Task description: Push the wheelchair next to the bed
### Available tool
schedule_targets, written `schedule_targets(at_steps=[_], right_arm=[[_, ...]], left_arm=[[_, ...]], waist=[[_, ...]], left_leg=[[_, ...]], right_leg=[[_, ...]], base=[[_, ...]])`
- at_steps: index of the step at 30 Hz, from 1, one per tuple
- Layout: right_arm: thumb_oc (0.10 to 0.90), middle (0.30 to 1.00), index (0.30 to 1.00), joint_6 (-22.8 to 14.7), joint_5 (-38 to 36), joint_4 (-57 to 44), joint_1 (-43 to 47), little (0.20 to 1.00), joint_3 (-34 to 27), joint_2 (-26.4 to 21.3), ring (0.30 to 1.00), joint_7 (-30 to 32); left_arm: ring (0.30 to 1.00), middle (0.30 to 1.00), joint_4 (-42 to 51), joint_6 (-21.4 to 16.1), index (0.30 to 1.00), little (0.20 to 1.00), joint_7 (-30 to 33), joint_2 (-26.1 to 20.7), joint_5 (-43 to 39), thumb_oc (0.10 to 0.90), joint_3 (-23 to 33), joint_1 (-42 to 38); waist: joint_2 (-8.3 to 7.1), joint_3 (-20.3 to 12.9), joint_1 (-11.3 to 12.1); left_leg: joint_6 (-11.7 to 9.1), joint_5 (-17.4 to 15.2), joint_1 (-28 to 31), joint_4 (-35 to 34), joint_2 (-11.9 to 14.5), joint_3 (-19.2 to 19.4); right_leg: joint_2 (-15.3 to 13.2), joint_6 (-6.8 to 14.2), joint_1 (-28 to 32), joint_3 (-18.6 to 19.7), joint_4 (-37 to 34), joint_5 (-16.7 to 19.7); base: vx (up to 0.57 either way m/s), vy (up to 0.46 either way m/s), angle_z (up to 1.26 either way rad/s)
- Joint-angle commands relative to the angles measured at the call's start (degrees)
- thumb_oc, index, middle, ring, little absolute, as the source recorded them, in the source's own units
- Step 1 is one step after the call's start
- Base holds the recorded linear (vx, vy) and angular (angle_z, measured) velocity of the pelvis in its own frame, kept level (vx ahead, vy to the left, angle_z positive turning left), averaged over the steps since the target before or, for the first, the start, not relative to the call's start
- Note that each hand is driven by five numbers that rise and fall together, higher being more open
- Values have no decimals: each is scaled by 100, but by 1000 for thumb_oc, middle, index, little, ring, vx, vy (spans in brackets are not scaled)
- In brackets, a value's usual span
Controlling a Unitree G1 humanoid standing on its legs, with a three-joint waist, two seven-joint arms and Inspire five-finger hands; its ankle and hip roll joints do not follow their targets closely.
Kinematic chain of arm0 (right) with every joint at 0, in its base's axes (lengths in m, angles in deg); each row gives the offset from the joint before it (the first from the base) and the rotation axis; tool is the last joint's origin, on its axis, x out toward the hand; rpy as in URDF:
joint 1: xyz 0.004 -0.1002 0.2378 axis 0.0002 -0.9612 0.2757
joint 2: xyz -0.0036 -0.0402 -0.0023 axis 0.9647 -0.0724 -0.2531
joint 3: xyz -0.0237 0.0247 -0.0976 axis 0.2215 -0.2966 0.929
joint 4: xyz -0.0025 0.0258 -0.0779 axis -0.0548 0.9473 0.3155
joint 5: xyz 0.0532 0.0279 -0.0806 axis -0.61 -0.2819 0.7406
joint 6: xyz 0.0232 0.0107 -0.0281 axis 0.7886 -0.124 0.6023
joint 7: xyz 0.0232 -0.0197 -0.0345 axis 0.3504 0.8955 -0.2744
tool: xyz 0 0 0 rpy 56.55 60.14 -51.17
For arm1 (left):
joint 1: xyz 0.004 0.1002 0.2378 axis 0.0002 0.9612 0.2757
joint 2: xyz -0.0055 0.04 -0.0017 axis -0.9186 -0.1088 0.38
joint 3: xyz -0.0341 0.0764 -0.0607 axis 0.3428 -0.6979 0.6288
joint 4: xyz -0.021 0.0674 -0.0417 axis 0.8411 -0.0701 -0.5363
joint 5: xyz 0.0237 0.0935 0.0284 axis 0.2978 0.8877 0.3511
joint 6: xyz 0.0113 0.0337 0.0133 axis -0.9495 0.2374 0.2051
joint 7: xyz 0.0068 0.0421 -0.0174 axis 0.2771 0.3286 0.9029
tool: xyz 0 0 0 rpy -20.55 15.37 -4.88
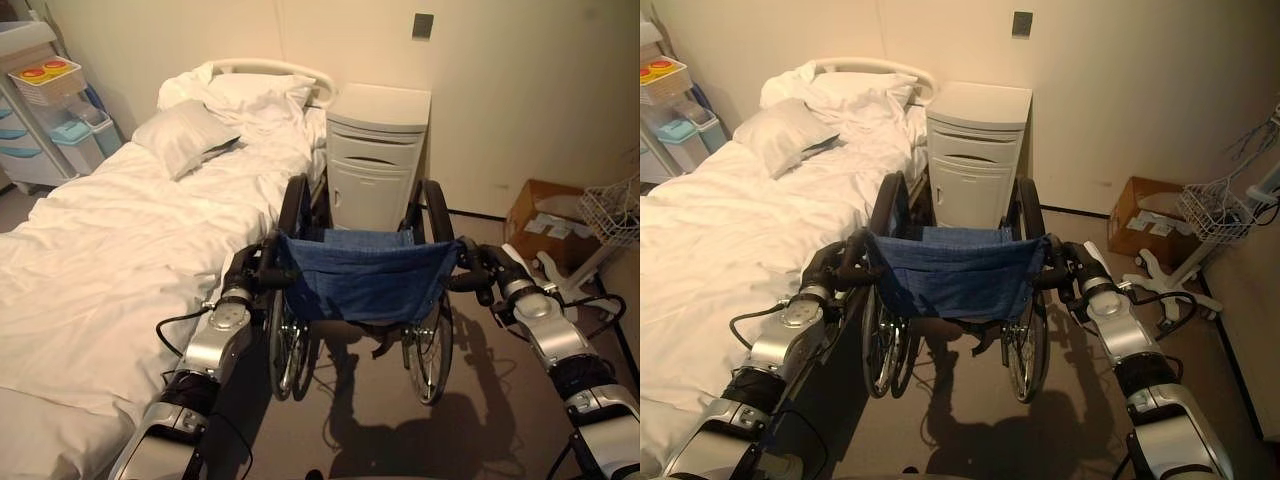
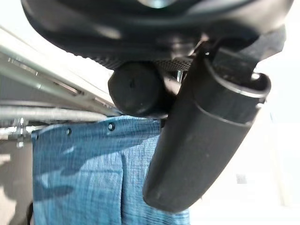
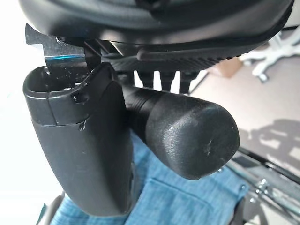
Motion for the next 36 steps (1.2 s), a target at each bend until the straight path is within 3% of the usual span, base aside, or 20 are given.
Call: schedule_targets(at_steps=[1,2,5,15,22,28,36], right_arm=[[800,900,900,31,-506,-155,-13,900,162,-427,900,-152],[800,900,900,114,-842,-154,101,900,76,-490,900,-211],[800,900,900,117,-1165,-118,272,900,51,-579,900,-203],[800,900,900,199,-2298,-261,869,900,-175,-1063,900,-5],[800,900,900,255,-2668,-291,954,900,-391,-1246,900,192],[800,900,900,258,-2718,-204,1052,900,-466,-1635,900,250],[800,900,900,72,-2849,-248,951,900,-658,-1954,900,222]], left_arm=[[900,900,-381,389,900,900,-423,-232,-1129,800,59,278],[900,900,-302,614,900,900,-619,-305,-1709,800,110,195],[900,900,-284,585,900,900,-663,-427,-2155,800,126,45],[900,900,-150,-63,900,900,-771,-1261,-3001,800,595,-535],[900,900,126,-238,900,900,-796,-1560,-2925,800,739,-693],[900,900,102,-236,900,900,-865,-2071,-2176,800,683,-889],[900,900,39,-501,900,900,-821,-2671,-1524,800,777,-985]], waist=[[7,29,-6],[35,12,-24],[63,-3,-50],[123,-103,-93],[108,-140,-86],[92,-152,-100],[78,-167,-112]], left_leg=[[-238,-567,163,74,47,86],[-242,-563,177,72,47,94],[-252,-559,204,62,50,106],[-279,-574,239,42,12,147],[-290,-583,244,36,8,177],[-296,-585,256,35,14,224],[-304,-581,232,20,9,237]], right_leg=[[-259,253,-401,33,90,576],[-257,248,-382,30,81,569],[-253,249,-353,29,66,568],[-207,210,-257,26,49,452],[-167,183,-217,34,28,403],[-134,169,-178,33,15,371],[-87,155,-193,60,-14,367]], base=[[0,0,0],[0,0,0],[0,0,0],[0,2,-1],[0,0,0],[-3,-4,-1],[-10,-17,-1]])
